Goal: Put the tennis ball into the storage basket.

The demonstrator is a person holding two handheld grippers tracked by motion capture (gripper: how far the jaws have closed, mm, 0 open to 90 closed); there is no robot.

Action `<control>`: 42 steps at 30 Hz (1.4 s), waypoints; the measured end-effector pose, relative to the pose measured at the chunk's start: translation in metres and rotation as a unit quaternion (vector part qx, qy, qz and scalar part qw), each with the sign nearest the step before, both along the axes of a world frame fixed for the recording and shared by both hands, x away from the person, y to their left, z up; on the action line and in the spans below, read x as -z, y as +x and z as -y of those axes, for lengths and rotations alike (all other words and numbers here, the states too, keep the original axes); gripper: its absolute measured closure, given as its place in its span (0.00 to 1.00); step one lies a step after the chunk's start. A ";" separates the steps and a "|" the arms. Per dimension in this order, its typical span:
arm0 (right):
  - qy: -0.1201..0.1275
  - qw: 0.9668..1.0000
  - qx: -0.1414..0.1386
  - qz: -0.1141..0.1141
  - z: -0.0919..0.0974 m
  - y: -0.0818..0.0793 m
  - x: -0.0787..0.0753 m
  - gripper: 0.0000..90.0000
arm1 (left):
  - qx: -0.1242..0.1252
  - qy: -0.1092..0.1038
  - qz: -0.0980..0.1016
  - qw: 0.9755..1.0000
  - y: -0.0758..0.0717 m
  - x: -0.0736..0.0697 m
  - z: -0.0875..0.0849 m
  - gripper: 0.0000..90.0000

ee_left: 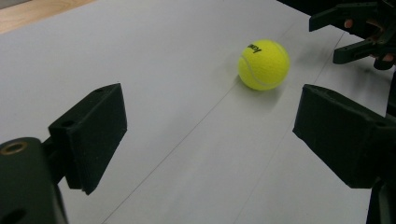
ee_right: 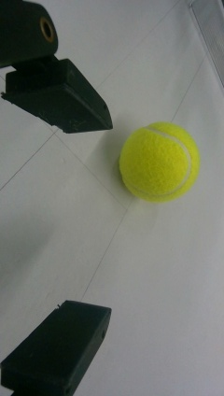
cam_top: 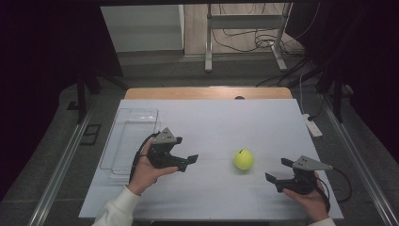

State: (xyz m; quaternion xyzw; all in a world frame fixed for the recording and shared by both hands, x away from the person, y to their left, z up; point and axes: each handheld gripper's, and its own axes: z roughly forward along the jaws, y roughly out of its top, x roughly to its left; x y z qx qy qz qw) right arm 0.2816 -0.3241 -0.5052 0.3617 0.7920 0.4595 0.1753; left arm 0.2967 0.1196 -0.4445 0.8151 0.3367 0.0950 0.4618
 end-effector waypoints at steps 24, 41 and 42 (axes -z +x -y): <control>0.000 1.000 -0.001 -0.001 0.000 0.000 0.000 0.11 | 0.010 0.002 0.000 1.000 0.006 -0.001 0.011 0.12; -0.002 1.000 0.000 -0.003 0.000 0.001 0.001 0.11 | 0.022 0.002 0.000 1.000 0.011 -0.002 0.021 0.11; -0.002 1.000 0.000 -0.003 0.000 0.001 0.001 0.11 | 0.023 0.001 -0.001 1.000 0.011 -0.002 0.022 0.11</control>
